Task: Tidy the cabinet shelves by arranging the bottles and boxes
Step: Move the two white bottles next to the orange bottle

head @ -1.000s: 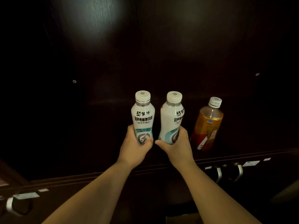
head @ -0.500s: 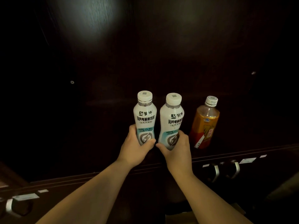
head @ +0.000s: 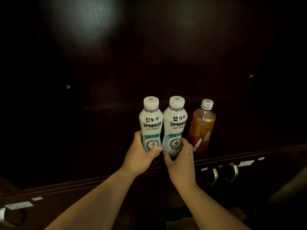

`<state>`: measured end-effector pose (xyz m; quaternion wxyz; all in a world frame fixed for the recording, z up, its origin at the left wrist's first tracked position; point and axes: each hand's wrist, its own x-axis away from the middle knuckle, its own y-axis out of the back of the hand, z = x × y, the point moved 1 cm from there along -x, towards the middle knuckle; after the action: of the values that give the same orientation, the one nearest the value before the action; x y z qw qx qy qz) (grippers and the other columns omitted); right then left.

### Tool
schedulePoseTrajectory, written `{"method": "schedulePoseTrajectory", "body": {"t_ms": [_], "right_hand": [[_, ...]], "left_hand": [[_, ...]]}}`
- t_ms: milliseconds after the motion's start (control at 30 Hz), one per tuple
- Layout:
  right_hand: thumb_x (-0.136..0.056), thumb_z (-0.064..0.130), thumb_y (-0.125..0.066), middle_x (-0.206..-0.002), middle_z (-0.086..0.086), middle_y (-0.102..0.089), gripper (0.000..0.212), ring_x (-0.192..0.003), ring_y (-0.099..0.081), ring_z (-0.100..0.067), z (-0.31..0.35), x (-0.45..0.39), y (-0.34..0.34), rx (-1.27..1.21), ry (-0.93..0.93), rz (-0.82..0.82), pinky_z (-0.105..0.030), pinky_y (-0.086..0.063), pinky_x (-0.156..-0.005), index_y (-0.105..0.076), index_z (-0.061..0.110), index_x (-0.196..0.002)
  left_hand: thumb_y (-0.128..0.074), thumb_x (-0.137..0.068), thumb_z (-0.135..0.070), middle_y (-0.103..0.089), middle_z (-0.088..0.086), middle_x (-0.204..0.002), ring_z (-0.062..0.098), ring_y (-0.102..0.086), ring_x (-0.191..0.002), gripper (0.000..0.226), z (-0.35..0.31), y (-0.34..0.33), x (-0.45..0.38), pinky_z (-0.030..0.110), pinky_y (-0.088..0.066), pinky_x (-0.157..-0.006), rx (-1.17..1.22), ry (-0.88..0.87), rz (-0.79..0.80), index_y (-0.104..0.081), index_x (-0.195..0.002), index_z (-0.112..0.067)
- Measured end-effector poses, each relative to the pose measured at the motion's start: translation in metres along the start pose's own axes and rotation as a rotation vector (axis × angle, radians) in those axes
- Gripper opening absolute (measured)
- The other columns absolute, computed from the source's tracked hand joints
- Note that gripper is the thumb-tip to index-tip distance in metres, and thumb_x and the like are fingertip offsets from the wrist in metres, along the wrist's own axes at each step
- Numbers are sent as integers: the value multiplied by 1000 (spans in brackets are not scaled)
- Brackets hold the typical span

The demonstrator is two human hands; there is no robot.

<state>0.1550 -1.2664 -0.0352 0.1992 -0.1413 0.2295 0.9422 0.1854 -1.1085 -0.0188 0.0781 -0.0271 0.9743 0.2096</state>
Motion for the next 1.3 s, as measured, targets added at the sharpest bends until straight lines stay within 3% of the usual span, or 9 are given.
{"method": "schedulePoseTrajectory", "body": {"t_ms": [233, 433, 600, 700, 967, 1300], "right_hand": [[-81, 17, -78, -132, 2, -49, 67, -124, -48, -13, -1, 1, 3, -3, 2, -3, -39, -49, -99, -40, 24, -136], [-82, 18, -77, -137, 0, -41, 69, -126, -46, -15, -3, 3, 0, 54, 17, -34, -29, -44, -96, -37, 18, -139], [-84, 17, -76, -142, -2, -39, 73, -134, -39, -17, -6, 5, 3, 63, 9, -41, -36, -42, -104, -33, 16, -143], [-84, 18, -75, -144, -3, -38, 74, -137, -35, -18, -9, 6, 5, 85, 4, -45, -33, -37, -106, -32, 13, -144], [-86, 16, -73, -130, 3, -44, 58, -127, -41, -12, -9, 8, 9, 57, 17, -81, -33, -41, -104, -45, 15, -136], [-88, 11, -70, -134, -1, -43, 52, -128, -46, -19, -11, 7, 14, 59, 26, -81, -38, -44, -104, -48, 10, -136]], "left_hand": [[-80, -74, -39, -62, -22, -110, -17, -58, -94, 67, -2, -6, 0, 12, -44, -70, -6, -10, 3, -34, -121, -48], [-80, -74, -39, -60, -22, -110, -19, -56, -95, 68, -3, -8, -1, 14, -44, -70, -29, -8, 8, -32, -121, -50], [-80, -74, -39, -61, -20, -110, -16, -57, -93, 67, -4, -12, -2, 15, -44, -70, -29, -4, -2, -32, -120, -50], [-80, -74, -39, -61, -20, -110, -16, -57, -94, 68, -4, -12, -3, 15, -45, -70, -28, -7, -2, -32, -121, -49], [-81, -73, -41, -62, -18, -110, -7, -62, -94, 68, -4, -15, -3, 16, -46, -72, -32, 0, -11, -36, -124, -43], [-82, -73, -40, -62, -17, -112, -4, -62, -96, 67, -8, -22, -4, 15, -45, -70, -27, -3, -19, -36, -123, -42]]}}
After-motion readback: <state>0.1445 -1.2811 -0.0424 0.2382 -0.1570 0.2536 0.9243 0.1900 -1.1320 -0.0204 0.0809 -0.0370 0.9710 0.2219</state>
